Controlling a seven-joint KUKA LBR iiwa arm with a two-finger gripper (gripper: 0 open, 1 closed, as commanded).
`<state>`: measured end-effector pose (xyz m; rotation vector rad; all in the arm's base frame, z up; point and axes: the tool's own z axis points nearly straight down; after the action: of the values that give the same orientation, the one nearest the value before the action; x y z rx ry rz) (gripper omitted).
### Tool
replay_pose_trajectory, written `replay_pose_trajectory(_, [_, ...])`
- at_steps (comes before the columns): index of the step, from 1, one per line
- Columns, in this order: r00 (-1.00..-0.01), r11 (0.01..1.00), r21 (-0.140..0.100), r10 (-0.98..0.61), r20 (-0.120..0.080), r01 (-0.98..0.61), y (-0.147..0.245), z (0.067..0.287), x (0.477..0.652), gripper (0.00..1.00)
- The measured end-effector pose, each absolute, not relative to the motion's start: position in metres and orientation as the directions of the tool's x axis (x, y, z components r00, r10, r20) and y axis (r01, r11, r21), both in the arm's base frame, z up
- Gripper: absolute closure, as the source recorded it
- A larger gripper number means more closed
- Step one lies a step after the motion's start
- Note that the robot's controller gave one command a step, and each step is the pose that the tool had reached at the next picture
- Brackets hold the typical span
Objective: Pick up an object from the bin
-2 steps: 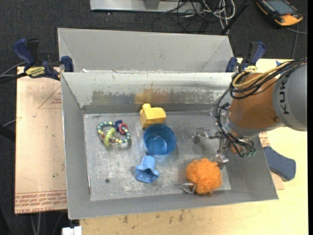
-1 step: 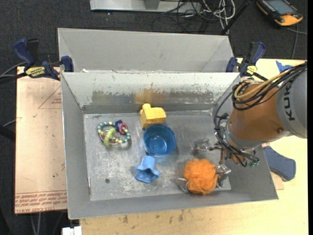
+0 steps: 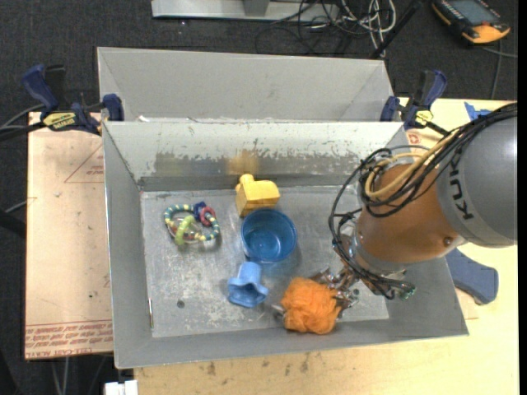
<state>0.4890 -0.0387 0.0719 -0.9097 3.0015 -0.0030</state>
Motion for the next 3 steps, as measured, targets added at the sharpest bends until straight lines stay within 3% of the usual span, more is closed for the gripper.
replay_pose_trajectory(1, [-0.831, 0.831, -0.003, -0.556, -0.004, -0.556, -0.039, 0.072, 0.489, 1.0])
replay_pose_trajectory(2, [-0.781, 0.781, -0.001, -0.624, -0.004, -0.624, -0.03, 0.207, 0.498, 1.0])
replay_pose_trajectory(3, [-0.781, 0.781, 0.0, -0.624, -0.003, -0.624, -0.03, 0.207, 0.498, 0.0])
